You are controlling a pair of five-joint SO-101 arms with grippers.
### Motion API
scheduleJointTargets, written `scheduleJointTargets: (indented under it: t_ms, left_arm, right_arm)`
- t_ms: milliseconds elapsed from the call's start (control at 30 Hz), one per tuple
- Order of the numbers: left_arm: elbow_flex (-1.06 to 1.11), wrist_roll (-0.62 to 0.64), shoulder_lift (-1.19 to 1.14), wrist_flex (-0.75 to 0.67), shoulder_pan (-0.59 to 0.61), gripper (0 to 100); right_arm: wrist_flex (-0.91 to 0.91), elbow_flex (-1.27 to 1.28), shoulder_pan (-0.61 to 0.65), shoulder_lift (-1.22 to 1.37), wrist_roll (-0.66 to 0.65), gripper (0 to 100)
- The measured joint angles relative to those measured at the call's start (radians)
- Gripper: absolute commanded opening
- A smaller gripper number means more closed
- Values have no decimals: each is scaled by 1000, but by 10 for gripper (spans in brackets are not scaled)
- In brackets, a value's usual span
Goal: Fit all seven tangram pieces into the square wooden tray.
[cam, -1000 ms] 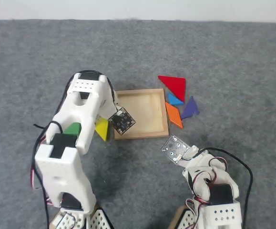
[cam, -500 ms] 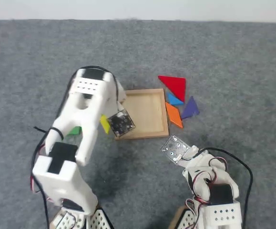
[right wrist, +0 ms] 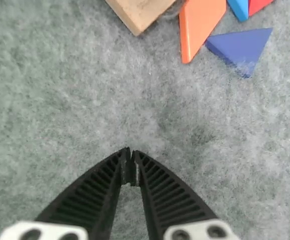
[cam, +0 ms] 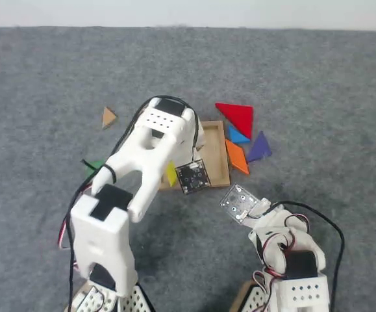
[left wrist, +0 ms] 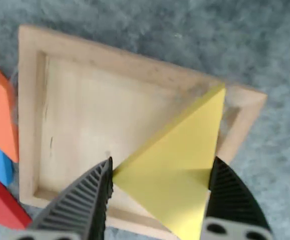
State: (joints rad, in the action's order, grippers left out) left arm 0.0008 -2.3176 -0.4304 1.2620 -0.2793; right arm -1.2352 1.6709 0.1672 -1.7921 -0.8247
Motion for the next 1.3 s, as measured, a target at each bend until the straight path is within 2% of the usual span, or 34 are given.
scheduleJointTargets:
  t_ms: [500, 733, 933, 1133, 1300]
  left_arm:
    - [-29, -64, -49, -60, 23, 201]
    - [-29, -84, -49, -89, 25, 427]
    - [-29, -110, -49, -89, 29, 447]
    - [-29, -120, -49, -31, 29, 448]
    - [-29, -120, -5, 80, 51, 448]
  right_arm:
    - [0, 0, 0, 0, 0, 6]
    - [0, 0, 0, 0, 0, 6]
    - [0, 0, 0, 0, 0, 6]
    - [0, 0, 0, 0, 0, 6]
    - [0, 0, 0, 0, 0, 6]
